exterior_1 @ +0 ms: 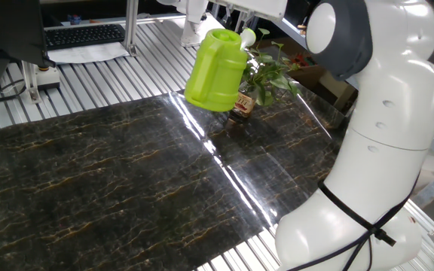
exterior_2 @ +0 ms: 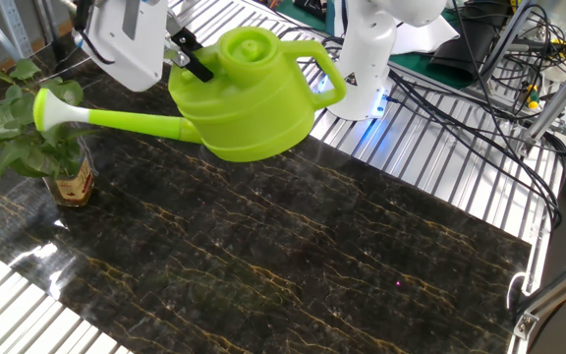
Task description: Water the plant
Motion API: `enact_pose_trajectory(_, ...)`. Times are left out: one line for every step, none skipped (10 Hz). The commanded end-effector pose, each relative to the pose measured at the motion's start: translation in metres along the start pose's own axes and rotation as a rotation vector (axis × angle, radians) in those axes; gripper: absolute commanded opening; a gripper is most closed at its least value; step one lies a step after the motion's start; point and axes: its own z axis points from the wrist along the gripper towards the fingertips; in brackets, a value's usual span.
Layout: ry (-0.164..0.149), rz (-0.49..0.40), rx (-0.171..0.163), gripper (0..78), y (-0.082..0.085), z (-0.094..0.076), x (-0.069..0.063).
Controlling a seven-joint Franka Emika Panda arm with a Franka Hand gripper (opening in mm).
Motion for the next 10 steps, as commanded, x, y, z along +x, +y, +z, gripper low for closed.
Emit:
enact_pose_trajectory(0.075,0.016,-0.010,2.2,0.0003,-0.0050,0.0043)
enact_pose_trajectory(0.088,0.018,-0.009,2.2,0.0003,-0.0043,0.0046)
enact_pose_trajectory(0.093,0.018,-0.008,2.2,0.0003,-0.0035,0.0049)
enact_pose_trajectory(0.096,0.017,-0.005,2.2,0.0003,-0.0035,0.0049)
enact_pose_trajectory(0.101,0.018,-0.002,2.2,0.0003,-0.0035,0.0048)
enact_pose_trajectory(0.106,0.018,0.000,2.2,0.0003,-0.0035,0.0048)
enact_pose_trajectory(0.121,0.020,0.004,2.2,0.0002,-0.0035,0.0046)
enact_pose_trajectory(0.132,0.021,0.008,2.2,0.0002,-0.0035,0.0045)
enact_pose_trajectory(0.143,0.023,0.010,2.2,0.0001,-0.0036,0.0042)
enact_pose_trajectory(0.153,0.026,0.013,2.2,0.0001,-0.0036,0.0041)
